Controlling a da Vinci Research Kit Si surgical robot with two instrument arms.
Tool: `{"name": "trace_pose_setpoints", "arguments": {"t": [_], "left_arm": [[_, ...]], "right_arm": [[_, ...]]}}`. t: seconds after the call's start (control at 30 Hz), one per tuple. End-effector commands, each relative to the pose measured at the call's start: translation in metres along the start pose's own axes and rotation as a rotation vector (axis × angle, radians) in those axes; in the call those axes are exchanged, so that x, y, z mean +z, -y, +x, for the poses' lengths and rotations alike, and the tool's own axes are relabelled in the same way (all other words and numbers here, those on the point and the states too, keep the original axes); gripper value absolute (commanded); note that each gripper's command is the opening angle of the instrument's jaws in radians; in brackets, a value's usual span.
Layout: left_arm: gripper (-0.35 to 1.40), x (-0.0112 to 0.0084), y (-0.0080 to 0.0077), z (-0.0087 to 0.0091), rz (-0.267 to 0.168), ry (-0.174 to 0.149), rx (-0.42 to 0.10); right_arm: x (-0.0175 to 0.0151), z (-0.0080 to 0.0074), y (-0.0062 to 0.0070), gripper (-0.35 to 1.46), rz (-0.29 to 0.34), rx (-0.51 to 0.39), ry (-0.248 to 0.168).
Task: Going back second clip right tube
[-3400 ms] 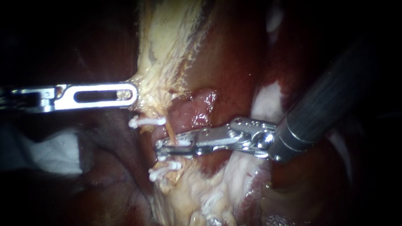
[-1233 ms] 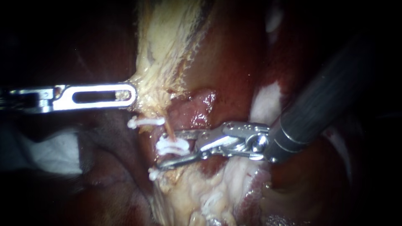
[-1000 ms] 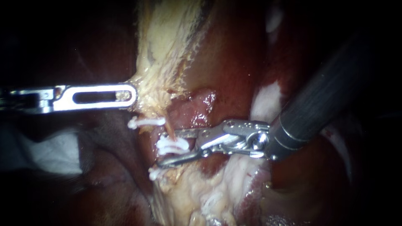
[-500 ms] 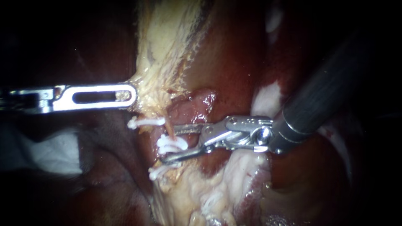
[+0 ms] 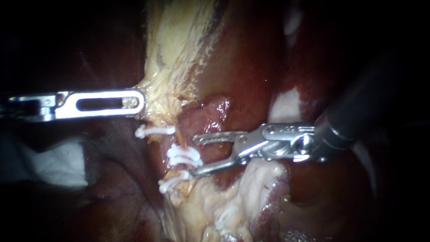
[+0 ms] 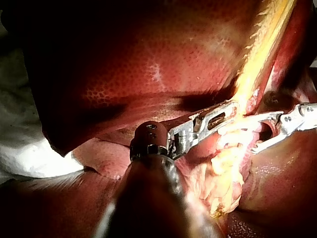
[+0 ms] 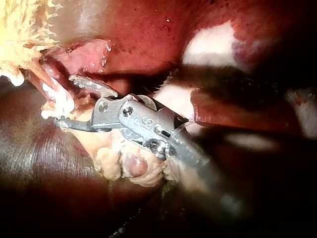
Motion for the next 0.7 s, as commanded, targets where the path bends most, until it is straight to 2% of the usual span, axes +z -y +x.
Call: {"name": "trace_pose_setpoints", "arguments": {"t": [0.03, 0.23, 0.5, 0.7], "left_arm": [[-0.35, 0.0001, 0.0000, 0.0000, 0.001, 0.000, 0.000], [-0.35, 0.0001, -0.0001, 0.0000, 0.001, 0.000, 0.000], [-0.35, 0.0002, -0.0001, 0.0000, 0.000, 0.001, 0.001], [-0.35, 0.0004, -0.0001, 0.0000, -0.001, 0.002, 0.001]], "right_arm": [[-0.0006, 0.0001, 0.0001, 0.60, 0.001, -0.009, 0.000], [-0.0047, 0.0009, 0.0014, 0.60, 0.004, -0.067, 0.002], [-0.0106, 0.0032, 0.0037, 0.60, -0.013, -0.101, 0.000], [-0.0140, 0.0046, 0.0043, 0.60, -0.033, -0.114, -0.013]]}}
